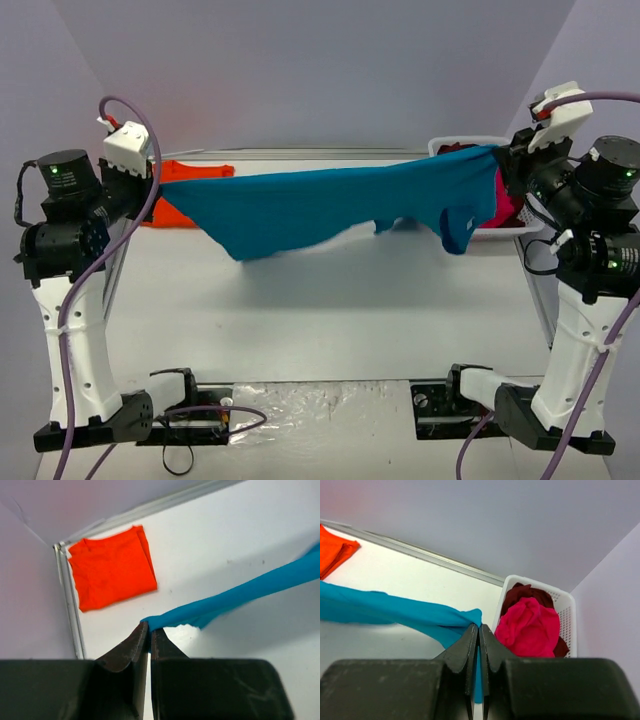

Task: Fold and stack the t-shirts
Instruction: Flatten out the tshirt

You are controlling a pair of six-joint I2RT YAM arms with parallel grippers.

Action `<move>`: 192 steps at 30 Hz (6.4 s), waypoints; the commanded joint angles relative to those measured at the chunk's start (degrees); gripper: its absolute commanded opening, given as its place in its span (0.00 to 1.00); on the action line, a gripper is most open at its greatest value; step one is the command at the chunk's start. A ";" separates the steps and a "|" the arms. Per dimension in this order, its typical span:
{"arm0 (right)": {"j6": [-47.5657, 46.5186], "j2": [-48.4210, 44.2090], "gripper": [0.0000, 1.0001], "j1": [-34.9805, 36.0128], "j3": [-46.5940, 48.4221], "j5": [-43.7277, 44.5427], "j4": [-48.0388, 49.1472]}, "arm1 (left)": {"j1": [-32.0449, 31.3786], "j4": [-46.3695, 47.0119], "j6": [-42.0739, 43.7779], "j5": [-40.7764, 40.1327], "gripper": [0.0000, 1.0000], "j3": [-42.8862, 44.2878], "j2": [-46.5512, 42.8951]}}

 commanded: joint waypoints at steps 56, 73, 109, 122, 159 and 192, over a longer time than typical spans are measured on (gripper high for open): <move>-3.39 57.23 0.00 13.63 7.61 -3.54 9.94 | -9.32 12.51 10.91 -11.20 0.94 -11.17 12.32; -4.70 82.56 0.00 22.15 30.83 -1.44 21.43 | 0.88 13.83 9.68 -9.79 0.94 -26.29 -4.56; -8.48 96.45 0.00 21.46 34.96 20.80 34.81 | 8.79 14.01 7.13 -2.32 0.94 -29.20 -5.62; -8.57 97.42 0.00 14.42 37.15 22.91 34.81 | 8.79 13.92 6.60 0.41 0.94 -27.88 -3.69; -9.02 61.32 0.42 18.20 16.35 27.41 39.12 | 6.35 15.68 5.46 6.23 0.94 -32.80 -6.15; -9.10 -6.73 0.72 -3.77 -48.88 -9.52 4.31 | -33.22 34.20 32.52 -24.64 0.73 -60.39 4.65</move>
